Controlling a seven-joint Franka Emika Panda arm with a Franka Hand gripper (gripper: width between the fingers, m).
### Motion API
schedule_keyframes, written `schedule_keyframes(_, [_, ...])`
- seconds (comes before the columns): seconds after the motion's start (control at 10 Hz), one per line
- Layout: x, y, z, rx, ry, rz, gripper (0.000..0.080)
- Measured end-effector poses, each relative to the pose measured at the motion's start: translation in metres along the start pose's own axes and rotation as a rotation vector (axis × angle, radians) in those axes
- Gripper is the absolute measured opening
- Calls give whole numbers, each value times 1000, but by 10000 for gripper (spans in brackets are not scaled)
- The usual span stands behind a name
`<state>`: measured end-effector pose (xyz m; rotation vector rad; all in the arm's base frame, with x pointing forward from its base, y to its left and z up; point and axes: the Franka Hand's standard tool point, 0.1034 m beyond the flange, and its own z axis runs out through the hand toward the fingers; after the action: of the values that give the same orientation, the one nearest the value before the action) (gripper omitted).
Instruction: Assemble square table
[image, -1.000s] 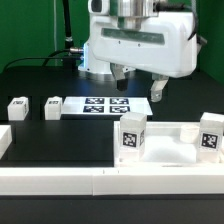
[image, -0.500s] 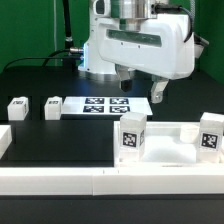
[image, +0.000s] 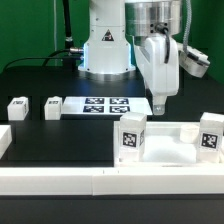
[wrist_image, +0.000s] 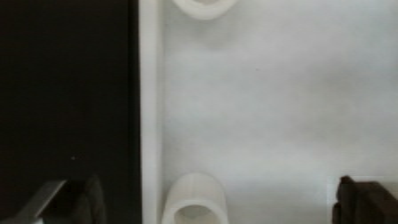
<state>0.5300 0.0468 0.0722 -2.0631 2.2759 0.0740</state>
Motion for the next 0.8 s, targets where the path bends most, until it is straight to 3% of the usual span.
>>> schedule_keyframes(0.2, [-1,7,9,-8,11,-24,649])
schedule_keyframes(0.7, [-1,36,58,-95,59,-56,649])
schedule_keyframes(0.8, [1,37,62,-101,64,-59,649])
